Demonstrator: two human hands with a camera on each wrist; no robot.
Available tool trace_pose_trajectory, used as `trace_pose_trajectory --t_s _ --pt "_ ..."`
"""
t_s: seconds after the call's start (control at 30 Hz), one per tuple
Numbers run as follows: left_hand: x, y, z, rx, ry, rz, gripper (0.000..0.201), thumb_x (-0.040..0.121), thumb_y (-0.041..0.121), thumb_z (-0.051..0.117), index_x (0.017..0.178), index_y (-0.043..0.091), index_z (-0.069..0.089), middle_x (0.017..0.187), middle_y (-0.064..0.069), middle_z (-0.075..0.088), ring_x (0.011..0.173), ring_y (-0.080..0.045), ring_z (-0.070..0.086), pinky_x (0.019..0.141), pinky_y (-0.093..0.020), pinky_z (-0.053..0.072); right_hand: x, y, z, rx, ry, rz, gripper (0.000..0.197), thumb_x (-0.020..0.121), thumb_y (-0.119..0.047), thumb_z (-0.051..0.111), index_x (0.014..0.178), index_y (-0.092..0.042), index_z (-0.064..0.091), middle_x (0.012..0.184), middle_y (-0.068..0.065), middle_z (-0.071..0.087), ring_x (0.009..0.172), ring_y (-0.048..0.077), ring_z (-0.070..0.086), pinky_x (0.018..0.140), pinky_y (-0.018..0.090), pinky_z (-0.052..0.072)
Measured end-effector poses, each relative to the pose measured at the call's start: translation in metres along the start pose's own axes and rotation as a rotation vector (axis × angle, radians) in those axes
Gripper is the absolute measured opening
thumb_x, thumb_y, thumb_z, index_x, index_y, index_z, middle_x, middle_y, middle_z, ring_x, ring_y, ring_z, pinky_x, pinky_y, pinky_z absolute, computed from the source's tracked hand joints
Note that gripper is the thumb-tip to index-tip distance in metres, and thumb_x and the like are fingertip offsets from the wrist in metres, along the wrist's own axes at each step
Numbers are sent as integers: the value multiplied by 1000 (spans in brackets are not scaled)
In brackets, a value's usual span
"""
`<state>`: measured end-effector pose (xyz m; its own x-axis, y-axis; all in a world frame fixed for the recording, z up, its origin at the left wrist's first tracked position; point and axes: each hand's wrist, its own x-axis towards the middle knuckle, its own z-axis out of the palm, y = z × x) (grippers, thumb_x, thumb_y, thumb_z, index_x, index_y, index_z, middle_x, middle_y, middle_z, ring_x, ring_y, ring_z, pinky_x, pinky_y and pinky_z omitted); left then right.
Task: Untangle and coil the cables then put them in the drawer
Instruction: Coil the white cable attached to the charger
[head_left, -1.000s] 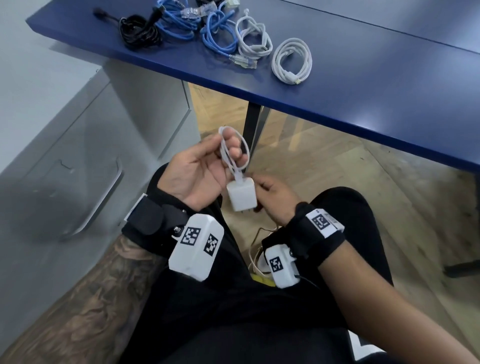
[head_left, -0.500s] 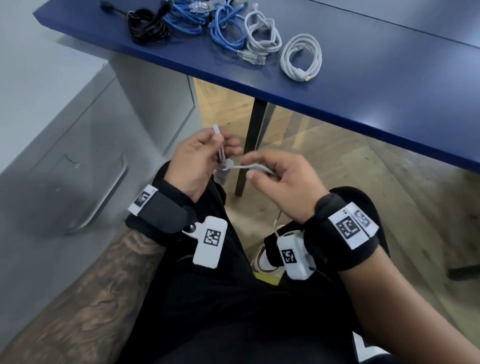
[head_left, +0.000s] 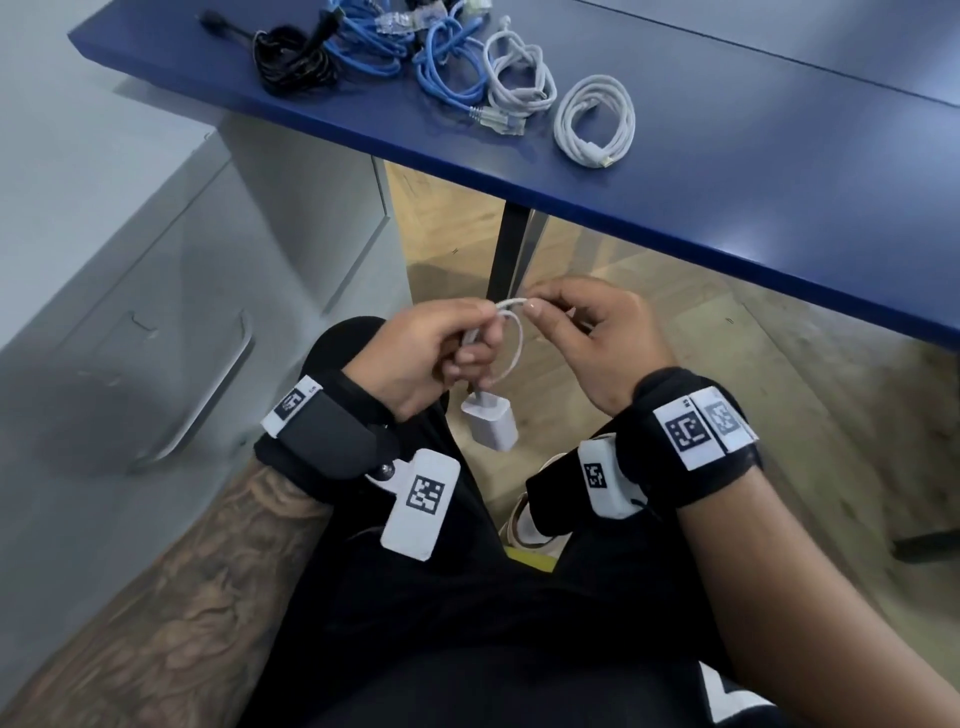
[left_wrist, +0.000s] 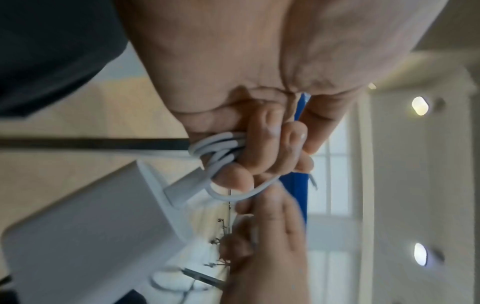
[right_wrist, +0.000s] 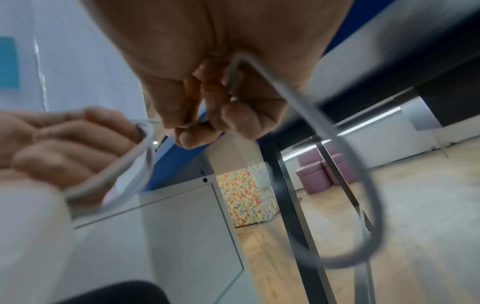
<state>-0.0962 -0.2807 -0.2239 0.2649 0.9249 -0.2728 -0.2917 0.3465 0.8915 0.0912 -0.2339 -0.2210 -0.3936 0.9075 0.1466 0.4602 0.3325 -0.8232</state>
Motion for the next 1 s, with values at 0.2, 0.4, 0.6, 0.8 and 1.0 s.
trace_pose_trajectory --t_s 0.2,0.4,0.6,0.8,1.0 --pt "1 3 -12 -694 -91 34 28 100 26 34 80 13 50 55 6 34 48 -8 27 66 -27 41 -16 23 42 137 -218 176 23 98 -33 54 114 -30 71 102 -12 71 99 11 65 94 37 52" --pt "5 -1 -24 -886 164 193 25 98 19 36 83 8 53 66 2 41 52 -11 38 79 -31 46 -30 18 58 84 -518 330 19 103 -20 46 103 -10 63 66 -4 64 50 8 49 58 25 45" --pt "14 -8 -46 -537 495 267 24 102 17 43 89 5 59 73 -4 57 64 -15 56 82 -30 50 -36 -1 47 7 -566 158 20 100 -24 55 114 -15 66 62 -10 56 57 3 53 62 28 47" --pt "10 -17 -22 161 408 242 20 100 15 50 90 11 66 79 -6 68 70 -18 62 70 -30 51 -26 -42 14 545 -342 145 20 98 -5 55 114 2 65 73 16 65 62 25 60 61 30 55" --pt "5 -15 2 173 107 138 29 96 21 47 80 9 68 72 -18 57 68 -30 50 68 -43 40 -9 -42 -1 658 -150 114 12 96 0 54 103 0 64 71 13 69 57 21 63 57 24 52"
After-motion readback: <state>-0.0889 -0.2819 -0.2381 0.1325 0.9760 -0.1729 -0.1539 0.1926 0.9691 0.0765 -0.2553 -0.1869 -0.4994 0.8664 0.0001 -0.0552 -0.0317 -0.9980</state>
